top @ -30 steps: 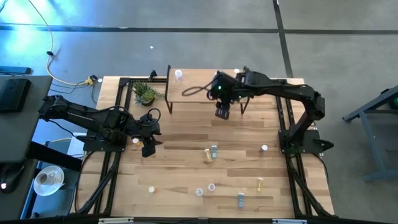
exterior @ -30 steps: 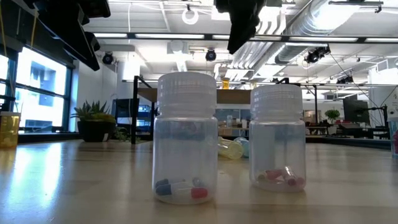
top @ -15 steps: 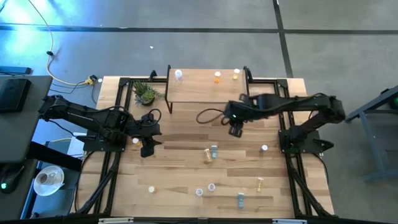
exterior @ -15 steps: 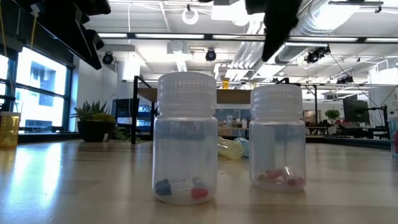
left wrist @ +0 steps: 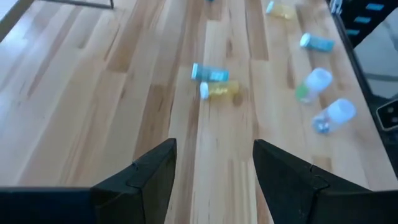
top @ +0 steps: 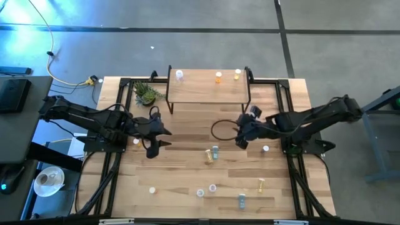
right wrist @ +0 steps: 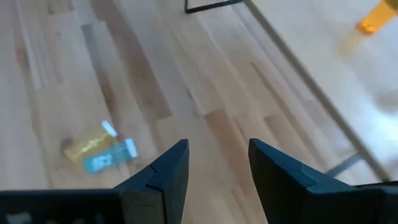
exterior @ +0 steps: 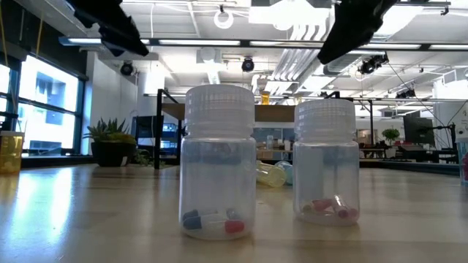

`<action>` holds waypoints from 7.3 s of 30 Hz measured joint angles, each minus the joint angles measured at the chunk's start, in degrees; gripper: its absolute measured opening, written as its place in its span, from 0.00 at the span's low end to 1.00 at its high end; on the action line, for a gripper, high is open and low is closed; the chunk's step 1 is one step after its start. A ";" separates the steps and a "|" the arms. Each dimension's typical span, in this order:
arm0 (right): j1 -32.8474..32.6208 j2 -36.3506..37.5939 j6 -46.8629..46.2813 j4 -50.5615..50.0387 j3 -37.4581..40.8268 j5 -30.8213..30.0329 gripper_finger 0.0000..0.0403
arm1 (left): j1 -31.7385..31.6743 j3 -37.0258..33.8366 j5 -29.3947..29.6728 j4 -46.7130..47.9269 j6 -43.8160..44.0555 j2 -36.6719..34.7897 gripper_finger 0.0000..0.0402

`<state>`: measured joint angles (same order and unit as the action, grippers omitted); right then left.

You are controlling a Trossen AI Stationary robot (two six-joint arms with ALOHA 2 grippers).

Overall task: Pick and place medicine bottles onto shelf by color
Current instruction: Put the top right blue pill bottle on the shelf

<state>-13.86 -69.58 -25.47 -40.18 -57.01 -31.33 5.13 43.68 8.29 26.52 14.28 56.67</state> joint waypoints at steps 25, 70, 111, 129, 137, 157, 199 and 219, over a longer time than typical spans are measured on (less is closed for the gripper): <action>-8.96 -0.06 -7.96 11.05 5.81 -3.54 0.39 | 0.01 -0.02 -0.30 -22.90 -4.21 20.82 0.50; -23.30 -0.11 -56.72 -22.16 3.75 -8.69 0.39 | -1.64 14.64 -0.69 -18.08 -15.82 27.97 0.50; -40.58 -5.89 -96.57 -6.91 23.01 8.44 0.39 | -1.66 14.58 0.07 -17.33 -14.47 27.97 0.50; -40.53 -16.12 -95.72 -11.49 23.01 3.33 0.39 | -1.68 14.56 0.04 -17.35 -14.46 27.97 0.50; -40.66 -22.40 -96.30 -11.48 22.79 0.74 0.39 | -1.66 14.56 0.03 -17.37 -14.27 27.97 0.50; -40.58 -25.26 -97.12 -10.91 22.94 -3.65 0.22 | -1.66 14.56 0.02 -17.33 -14.43 27.97 0.50; -20.52 -25.29 -30.43 -8.38 -7.38 -1.09 0.20 | 2.19 14.56 -0.13 -9.16 -17.95 27.97 0.50; -12.89 -25.26 -7.88 -0.46 -16.16 1.68 0.20 | 2.03 14.56 -0.13 -20.58 -20.12 27.95 0.50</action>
<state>-26.75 -94.85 -33.35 -40.63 -73.17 -29.65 7.15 58.24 8.16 5.94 -5.84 84.62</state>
